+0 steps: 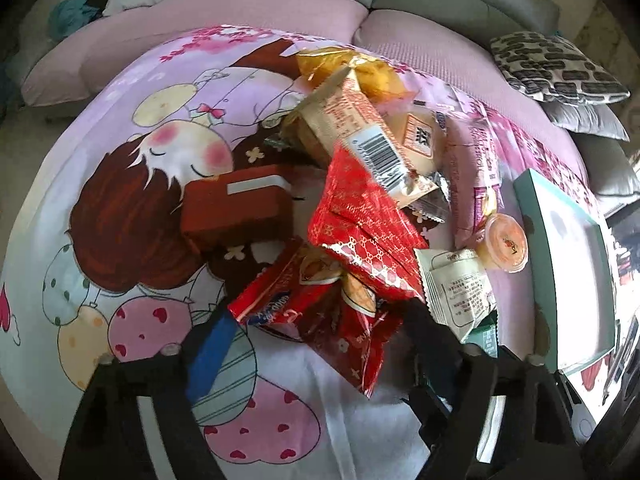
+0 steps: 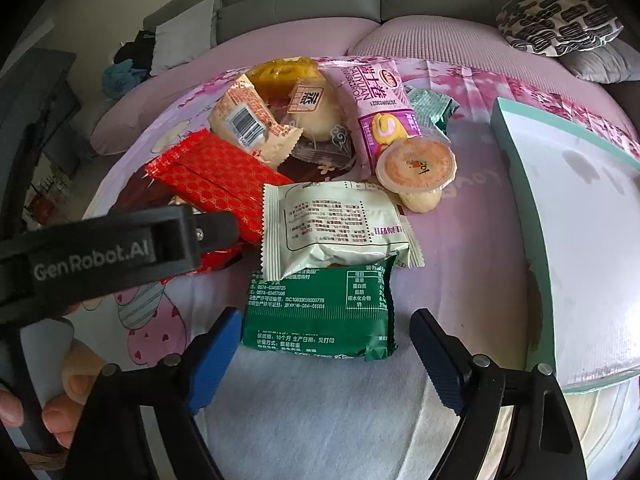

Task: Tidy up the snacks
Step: 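Grasp the red chip bag with the left tool while the right tool grasps the green biscuit pack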

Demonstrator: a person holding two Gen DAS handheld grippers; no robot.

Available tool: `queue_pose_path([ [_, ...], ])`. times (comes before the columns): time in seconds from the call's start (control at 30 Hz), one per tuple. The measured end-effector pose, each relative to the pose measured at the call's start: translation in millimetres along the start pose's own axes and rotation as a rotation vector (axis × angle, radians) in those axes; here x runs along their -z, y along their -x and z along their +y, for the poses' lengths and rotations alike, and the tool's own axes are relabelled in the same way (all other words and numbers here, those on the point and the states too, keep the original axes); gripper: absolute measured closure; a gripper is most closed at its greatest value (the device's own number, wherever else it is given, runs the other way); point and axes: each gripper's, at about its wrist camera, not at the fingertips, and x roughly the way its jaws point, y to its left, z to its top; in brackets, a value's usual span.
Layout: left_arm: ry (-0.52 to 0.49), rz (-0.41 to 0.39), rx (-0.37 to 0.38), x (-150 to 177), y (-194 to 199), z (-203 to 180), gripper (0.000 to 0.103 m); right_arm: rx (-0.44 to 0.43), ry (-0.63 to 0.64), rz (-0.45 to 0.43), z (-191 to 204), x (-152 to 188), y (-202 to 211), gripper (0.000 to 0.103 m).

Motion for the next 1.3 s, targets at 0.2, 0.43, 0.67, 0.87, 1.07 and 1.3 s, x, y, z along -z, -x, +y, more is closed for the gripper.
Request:
queue_pose_path([
  [0.2,-0.027,0.012,-0.004,0,-5,-6,0.051,-0.011,-0.008,-0.003,-4,5,6,0.028],
  [0.43,-0.022,0.005,-0.017,5,0,1,0.052,-0.003,-0.029,-0.012,-9,5,10,0.03],
  [0.67,0.009,-0.008,-0.037,12,12,8,0.053,-0.002,-0.061,-0.038,-18,10,24,0.031],
  [0.87,0.02,-0.028,-0.05,18,22,7,0.054,-0.001,-0.092,-0.076,-31,14,42,0.031],
  [1.07,0.036,-0.089,-0.046,19,41,6,0.054,0.009,-0.122,-0.134,-37,17,60,0.032],
  [1.3,0.048,-0.151,-0.036,16,63,4,0.054,0.017,-0.155,-0.186,-50,12,73,0.032],
])
